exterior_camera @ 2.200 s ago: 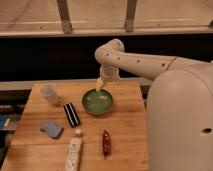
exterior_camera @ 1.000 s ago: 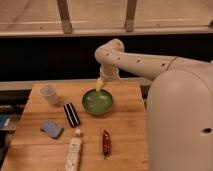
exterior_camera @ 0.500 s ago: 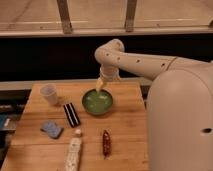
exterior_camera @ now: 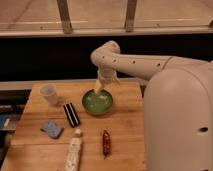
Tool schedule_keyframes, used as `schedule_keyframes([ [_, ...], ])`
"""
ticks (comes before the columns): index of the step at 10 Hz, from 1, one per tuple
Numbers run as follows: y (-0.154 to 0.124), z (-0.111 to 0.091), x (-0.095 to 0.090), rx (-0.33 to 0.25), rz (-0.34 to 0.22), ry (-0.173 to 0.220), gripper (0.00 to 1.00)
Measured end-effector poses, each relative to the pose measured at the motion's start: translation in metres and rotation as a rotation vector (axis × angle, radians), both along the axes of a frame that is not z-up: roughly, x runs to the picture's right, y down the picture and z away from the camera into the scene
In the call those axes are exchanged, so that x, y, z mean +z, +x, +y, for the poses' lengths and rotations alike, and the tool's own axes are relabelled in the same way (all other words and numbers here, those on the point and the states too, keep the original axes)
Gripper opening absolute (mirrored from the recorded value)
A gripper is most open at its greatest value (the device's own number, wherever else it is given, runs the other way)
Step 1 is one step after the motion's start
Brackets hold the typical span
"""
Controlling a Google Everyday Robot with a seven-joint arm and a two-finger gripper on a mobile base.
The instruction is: Drag the pepper across the table
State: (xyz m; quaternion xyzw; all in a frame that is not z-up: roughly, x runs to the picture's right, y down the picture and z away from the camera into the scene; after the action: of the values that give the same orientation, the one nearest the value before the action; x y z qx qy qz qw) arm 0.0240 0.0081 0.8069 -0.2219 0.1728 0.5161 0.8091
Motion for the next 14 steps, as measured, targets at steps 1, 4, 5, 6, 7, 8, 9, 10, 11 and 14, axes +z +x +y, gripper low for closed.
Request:
schedule_keyframes([
  [1, 0.010, 0.010, -0.005, 0.008, 0.020, -0.008, 0.80],
  [4, 0.028, 0.050, -0.024, 0.060, 0.031, -0.022, 0.80],
  [5, 0.026, 0.062, -0.027, 0.073, 0.017, -0.032, 0.80],
  [6, 0.019, 0.076, -0.027, 0.082, -0.002, -0.047, 0.80],
  [7, 0.013, 0.085, -0.026, 0.085, -0.017, -0.057, 0.80],
  [8, 0.005, 0.100, -0.026, 0.091, -0.035, -0.075, 0.80],
  [9, 0.003, 0.108, -0.026, 0.093, -0.040, -0.087, 0.80],
  [10, 0.001, 0.116, -0.027, 0.096, -0.040, -0.097, 0.80],
  [11, -0.002, 0.124, -0.029, 0.101, -0.039, -0.103, 0.80],
  [14, -0.001, 0.151, -0.034, 0.139, -0.031, -0.124, 0.80],
])
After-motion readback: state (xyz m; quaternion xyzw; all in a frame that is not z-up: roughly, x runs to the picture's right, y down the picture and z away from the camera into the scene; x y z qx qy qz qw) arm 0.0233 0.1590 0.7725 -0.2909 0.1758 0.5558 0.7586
